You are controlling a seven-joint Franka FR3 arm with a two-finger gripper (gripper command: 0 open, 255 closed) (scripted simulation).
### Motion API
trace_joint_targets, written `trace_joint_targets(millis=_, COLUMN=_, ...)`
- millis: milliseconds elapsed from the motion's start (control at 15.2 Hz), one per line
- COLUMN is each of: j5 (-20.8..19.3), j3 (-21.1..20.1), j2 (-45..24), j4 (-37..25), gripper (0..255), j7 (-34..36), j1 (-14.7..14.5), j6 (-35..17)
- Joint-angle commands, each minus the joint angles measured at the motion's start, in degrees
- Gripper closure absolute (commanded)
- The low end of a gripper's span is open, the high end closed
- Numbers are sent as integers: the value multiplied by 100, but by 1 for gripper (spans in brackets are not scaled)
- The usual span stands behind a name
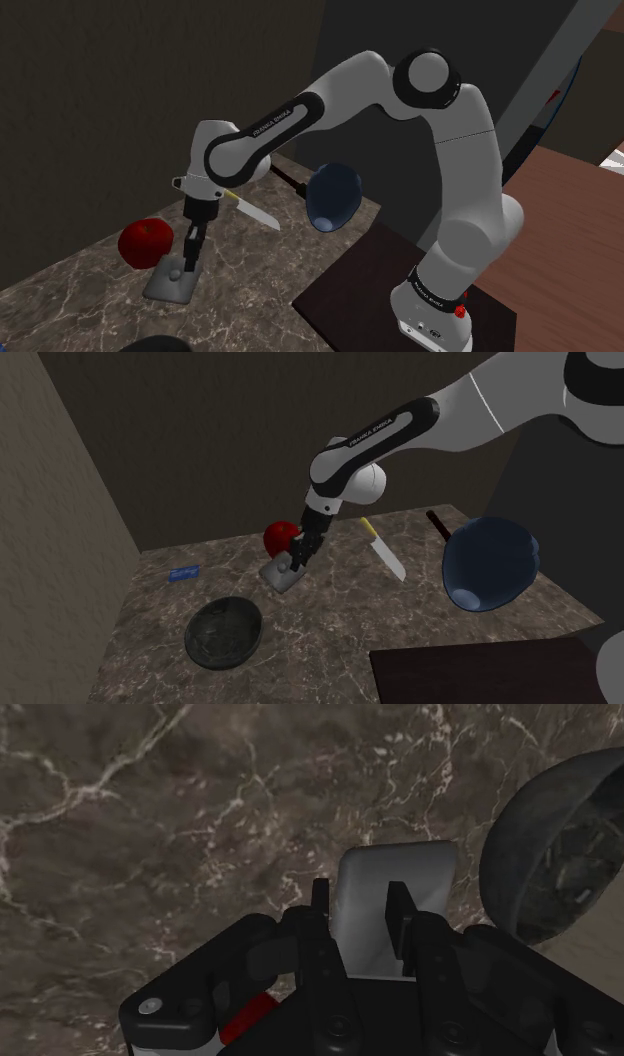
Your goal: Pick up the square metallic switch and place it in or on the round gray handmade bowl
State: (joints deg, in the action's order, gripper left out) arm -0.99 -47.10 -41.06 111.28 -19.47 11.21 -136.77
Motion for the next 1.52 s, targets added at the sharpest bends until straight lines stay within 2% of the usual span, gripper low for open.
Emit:
trace_joint_targets(millis=0, j5=59, j3=-84, j2=121, j4=10, gripper=255, j7=13, j1=66, j6=104)
trace_joint_targets(millis=528, j5=227, j3=-314, j2=442, j4=-1, gripper=255, j7=47, j1=244, j6=407)
trace_joint_targets(millis=594, j5=227, j3=-314, j2=442, j4=-1, gripper=0, j7=47, j1=244, j6=407)
trace_joint_targets(millis=858, j5=-568, j3=363, j2=453, j4=86, gripper=0, j7=377, j1=-323, j6=254)
trace_joint_targets(millis=1452, j5=-778, j3=604, j2=81, j4=138, gripper=0, j7=515, j1=-617, j6=-187)
